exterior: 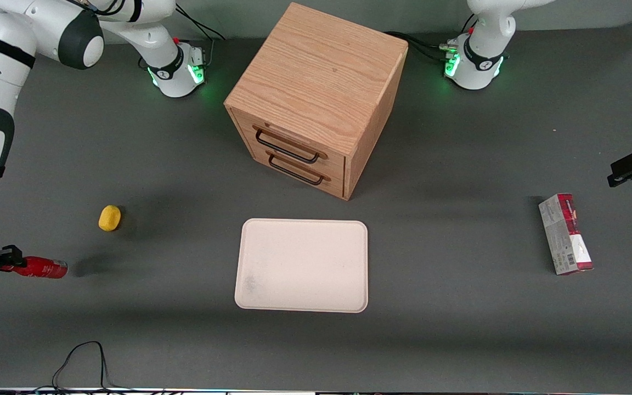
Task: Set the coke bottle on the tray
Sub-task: 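Close the right gripper around the bottle's neck, then lift the bottle and carry it toward the cream tray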
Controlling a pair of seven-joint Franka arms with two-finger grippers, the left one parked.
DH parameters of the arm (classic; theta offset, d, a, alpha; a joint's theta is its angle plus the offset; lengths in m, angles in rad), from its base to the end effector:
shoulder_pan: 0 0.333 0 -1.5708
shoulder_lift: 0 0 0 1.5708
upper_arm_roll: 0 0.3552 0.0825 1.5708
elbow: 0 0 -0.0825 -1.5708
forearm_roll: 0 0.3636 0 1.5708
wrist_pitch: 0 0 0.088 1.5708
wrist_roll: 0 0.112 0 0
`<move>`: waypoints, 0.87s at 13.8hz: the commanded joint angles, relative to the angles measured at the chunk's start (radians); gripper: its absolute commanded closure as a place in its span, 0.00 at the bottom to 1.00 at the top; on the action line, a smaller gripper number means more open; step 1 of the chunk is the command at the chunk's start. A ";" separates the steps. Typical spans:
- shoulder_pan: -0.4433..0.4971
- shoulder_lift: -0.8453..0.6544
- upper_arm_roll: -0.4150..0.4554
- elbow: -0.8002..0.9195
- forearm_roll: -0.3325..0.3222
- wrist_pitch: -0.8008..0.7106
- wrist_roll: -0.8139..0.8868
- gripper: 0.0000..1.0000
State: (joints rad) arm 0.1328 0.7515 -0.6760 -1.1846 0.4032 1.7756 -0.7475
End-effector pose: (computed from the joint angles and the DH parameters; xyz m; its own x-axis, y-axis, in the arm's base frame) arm 0.7097 -0.2057 0.4285 0.9669 0.2514 -0.0443 0.2526 -0.9672 0.0252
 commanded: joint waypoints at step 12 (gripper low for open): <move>0.050 -0.074 0.836 0.342 -0.496 -0.241 0.914 0.87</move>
State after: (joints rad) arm 0.1970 0.6396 0.0237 -0.8491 -0.0057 1.4731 0.0365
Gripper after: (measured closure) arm 0.656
